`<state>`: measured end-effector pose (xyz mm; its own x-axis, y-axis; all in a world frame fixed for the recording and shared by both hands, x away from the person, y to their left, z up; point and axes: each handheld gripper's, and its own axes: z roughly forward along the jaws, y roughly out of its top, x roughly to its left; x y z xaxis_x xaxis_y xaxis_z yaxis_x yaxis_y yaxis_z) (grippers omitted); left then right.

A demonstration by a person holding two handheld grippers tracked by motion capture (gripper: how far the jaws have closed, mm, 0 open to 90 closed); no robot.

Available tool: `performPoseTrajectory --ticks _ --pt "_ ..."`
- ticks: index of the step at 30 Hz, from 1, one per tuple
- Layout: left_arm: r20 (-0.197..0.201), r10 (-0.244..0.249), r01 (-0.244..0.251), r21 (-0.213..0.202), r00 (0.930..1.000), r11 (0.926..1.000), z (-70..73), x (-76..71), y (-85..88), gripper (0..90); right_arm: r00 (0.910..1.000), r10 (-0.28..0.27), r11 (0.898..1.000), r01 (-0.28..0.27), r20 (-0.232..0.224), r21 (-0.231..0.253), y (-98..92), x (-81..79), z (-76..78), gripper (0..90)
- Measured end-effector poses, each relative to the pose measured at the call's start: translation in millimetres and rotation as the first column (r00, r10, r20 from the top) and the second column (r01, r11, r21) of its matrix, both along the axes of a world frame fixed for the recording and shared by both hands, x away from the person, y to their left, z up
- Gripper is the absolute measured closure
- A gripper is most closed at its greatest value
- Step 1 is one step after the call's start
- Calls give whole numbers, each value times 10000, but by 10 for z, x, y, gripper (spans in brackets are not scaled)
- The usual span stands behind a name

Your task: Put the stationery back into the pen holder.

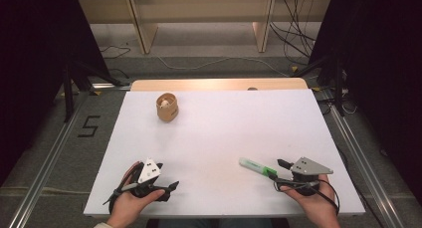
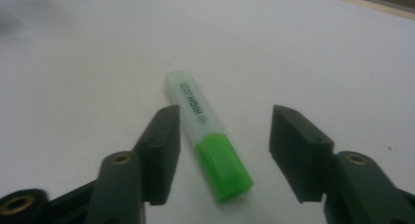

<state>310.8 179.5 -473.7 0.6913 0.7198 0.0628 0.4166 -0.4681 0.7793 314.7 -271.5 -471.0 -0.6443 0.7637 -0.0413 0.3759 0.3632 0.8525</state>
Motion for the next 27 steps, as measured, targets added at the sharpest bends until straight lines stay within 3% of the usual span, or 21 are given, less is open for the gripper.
performPoseTrajectory --ticks 7,11,16,27 --pt "27 -9 9 61 10000 10000 0 -10 -38 190 9972 -230 9995 214 -715 -231 6 114 10 748" --pt "21 -7 6 78 10000 10000 -11 1 -54 192 9948 -551 9981 526 -857 -313 26 182 50 890" --pt "19 -42 42 79 10000 10000 -14 6 -59 195 9908 -676 9973 637 -1169 -365 129 306 68 900" --pt "-2 -118 118 138 9999 9998 -15 9 -63 203 9828 -464 9963 326 -1789 -795 490 648 19 900"
